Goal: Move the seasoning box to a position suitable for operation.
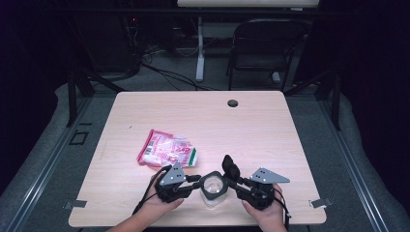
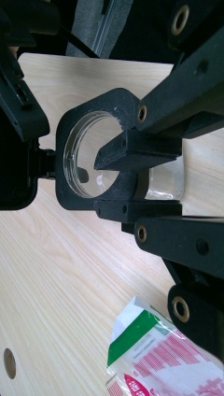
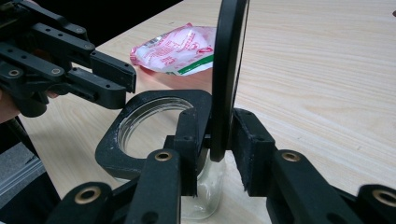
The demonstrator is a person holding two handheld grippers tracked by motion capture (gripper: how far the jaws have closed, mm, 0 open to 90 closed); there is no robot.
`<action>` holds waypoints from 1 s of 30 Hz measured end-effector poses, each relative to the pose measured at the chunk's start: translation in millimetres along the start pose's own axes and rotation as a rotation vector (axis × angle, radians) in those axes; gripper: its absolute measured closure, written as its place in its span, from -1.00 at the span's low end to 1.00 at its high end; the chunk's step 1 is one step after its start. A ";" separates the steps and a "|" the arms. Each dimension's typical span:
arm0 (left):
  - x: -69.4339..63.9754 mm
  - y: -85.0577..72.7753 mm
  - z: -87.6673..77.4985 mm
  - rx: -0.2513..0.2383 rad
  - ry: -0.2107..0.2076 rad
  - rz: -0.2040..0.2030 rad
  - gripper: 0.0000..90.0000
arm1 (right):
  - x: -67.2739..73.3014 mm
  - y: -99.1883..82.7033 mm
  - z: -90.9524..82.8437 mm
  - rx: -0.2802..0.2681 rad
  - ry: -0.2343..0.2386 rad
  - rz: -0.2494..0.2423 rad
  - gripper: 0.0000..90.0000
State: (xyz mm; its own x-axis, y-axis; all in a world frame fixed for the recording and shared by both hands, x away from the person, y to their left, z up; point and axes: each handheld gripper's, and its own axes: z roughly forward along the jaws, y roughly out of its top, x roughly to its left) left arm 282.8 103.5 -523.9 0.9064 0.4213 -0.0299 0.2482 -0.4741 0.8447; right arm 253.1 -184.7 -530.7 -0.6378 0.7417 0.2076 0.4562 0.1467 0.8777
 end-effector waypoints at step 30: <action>4.4 -14.3 -18.7 0.002 0.079 -0.052 0.65 | -15.9 12.6 16.8 -0.004 0.069 0.040 0.89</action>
State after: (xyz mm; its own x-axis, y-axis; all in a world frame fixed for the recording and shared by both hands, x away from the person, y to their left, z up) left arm 276.9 126.6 -526.1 0.8626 0.5049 -0.0312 0.2948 -0.4517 0.8421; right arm 279.4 -183.7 -530.2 -0.6604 0.7000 0.2719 0.4800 0.1149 0.8697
